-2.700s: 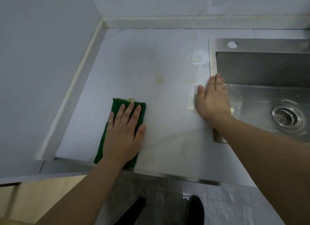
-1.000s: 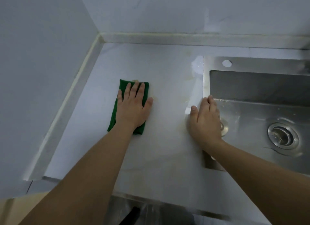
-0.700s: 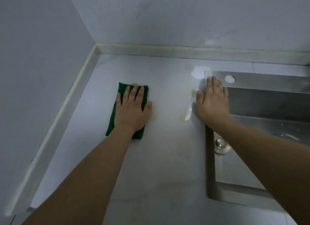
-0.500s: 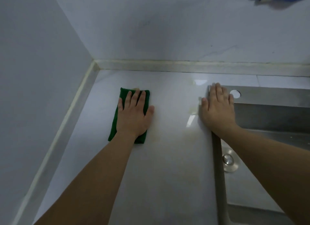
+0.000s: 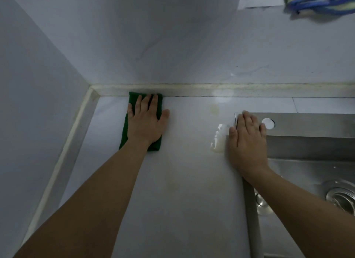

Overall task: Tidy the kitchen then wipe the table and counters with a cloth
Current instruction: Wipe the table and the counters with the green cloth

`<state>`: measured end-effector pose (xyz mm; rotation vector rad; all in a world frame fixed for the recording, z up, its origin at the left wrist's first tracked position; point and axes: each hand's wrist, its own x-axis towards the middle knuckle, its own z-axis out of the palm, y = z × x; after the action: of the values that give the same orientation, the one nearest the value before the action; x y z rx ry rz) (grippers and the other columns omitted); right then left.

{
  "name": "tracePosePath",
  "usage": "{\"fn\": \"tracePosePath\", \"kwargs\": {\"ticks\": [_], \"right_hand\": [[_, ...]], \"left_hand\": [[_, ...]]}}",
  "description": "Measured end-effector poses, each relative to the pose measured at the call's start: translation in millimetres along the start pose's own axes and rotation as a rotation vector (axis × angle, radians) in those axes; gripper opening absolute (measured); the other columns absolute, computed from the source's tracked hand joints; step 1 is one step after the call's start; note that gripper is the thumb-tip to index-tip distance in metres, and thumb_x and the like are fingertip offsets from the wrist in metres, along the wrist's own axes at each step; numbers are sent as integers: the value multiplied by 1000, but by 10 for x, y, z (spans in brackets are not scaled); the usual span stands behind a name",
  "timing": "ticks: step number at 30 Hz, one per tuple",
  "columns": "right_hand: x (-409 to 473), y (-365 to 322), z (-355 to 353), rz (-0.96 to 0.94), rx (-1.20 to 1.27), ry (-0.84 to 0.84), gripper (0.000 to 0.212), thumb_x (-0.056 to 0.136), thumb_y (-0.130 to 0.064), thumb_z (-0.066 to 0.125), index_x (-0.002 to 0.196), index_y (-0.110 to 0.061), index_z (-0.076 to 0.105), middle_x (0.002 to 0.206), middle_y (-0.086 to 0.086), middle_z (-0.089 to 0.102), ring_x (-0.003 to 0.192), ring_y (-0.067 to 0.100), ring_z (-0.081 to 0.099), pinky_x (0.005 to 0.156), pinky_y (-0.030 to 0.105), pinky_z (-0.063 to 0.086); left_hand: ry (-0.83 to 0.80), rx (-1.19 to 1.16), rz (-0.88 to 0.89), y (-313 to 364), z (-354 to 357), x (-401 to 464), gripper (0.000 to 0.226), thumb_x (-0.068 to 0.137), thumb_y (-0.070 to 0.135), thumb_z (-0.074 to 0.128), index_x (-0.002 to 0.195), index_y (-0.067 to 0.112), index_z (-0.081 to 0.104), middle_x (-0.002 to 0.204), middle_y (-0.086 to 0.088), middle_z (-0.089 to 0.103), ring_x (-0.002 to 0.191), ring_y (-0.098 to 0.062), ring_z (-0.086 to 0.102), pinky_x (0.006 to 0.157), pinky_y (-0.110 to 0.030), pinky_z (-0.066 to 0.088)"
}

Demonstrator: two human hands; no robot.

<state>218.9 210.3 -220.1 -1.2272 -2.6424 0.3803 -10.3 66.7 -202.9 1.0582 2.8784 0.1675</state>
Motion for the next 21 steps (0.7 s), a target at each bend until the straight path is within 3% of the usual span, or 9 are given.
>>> {"fn": "tracePosePath", "kwargs": {"ticks": [5, 10, 21], "right_hand": [[15, -8, 8, 13, -13, 6, 75, 91, -45, 2, 149, -3, 25, 159, 10, 18, 148, 23, 10, 119, 39, -1], [20, 25, 17, 13, -18, -9, 75, 92, -46, 1, 151, -5, 23, 160, 9, 16, 148, 23, 8, 120, 39, -2], [43, 32, 17, 14, -45, -18, 70, 94, -43, 7, 150, -5, 26, 159, 10, 19, 148, 24, 12, 119, 41, 1]], "left_hand": [[-30, -3, -33, 148, -6, -56, 70, 98, 58, 18, 156, 21, 7, 162, -2, 6, 149, -22, -3, 119, -48, -7], [-37, 11, 41, 422, 41, -122, 72, 97, 60, 16, 155, 20, 9, 162, -2, 7, 149, -23, -3, 119, -49, -7], [-49, 3, 60, 360, 78, -548, 69, 95, 55, 11, 155, 20, 7, 162, -2, 8, 149, -21, 1, 120, -48, -4]]}}
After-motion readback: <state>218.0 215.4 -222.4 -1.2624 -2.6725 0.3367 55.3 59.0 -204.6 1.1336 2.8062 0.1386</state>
